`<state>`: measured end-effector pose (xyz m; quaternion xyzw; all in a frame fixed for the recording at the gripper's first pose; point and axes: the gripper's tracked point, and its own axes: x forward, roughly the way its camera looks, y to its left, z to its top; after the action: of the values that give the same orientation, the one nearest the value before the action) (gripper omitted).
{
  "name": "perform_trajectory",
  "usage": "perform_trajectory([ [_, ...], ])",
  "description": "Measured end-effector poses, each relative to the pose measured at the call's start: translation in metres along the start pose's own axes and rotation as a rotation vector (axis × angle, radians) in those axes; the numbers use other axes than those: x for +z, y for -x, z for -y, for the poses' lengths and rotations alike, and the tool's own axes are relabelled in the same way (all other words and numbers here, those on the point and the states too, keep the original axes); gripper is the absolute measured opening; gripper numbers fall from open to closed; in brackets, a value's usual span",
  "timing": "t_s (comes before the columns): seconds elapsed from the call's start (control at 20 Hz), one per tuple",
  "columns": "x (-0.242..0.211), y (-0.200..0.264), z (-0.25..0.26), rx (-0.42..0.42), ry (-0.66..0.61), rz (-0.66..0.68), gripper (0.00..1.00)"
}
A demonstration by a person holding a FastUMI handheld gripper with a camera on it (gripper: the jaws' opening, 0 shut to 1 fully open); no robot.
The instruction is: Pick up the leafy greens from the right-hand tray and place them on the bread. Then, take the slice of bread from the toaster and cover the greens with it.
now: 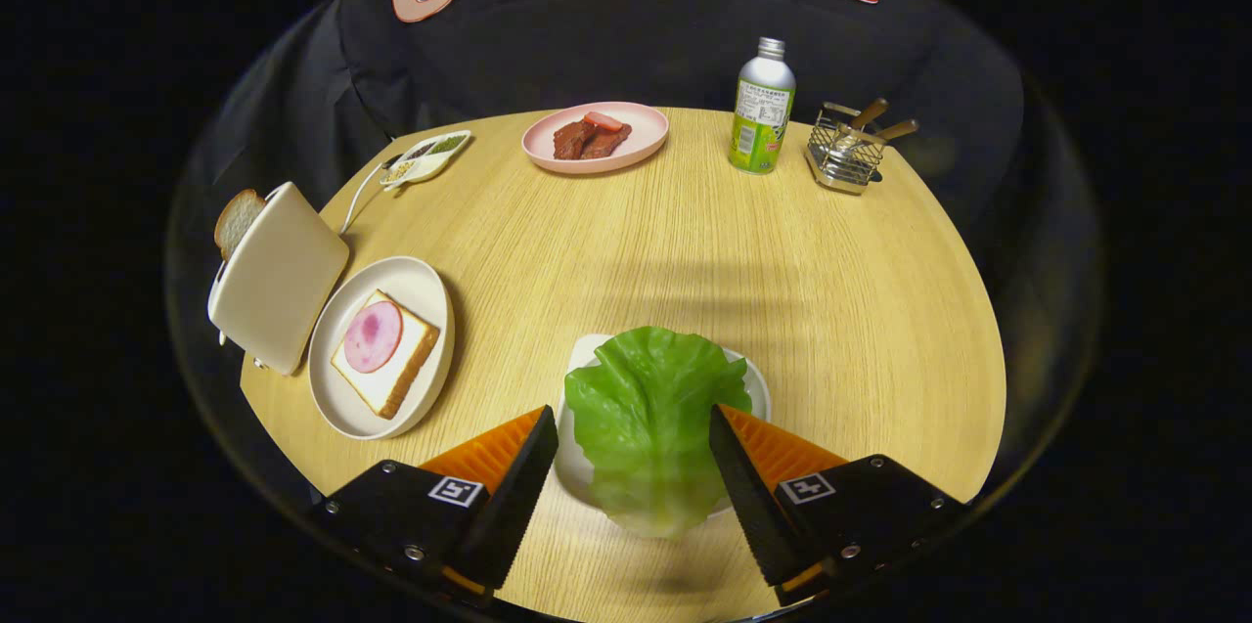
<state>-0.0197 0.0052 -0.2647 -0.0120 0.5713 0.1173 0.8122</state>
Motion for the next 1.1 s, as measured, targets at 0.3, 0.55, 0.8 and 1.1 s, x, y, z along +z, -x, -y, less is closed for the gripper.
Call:
perform_trajectory([
  [0.3, -0.024, -0.025, -0.004, 0.026, -0.022, -0.1, 0.89],
  [0.55, -0.024, -0.03, 0.006, -0.012, -0.012, -0.081, 0.7],
  [0.8, -0.018, -0.032, 0.021, -0.056, -0.077, -0.036, 0.3],
  [1.1, -0.007, -0.024, 0.021, 0.016, -0.222, 0.029, 0.04],
])
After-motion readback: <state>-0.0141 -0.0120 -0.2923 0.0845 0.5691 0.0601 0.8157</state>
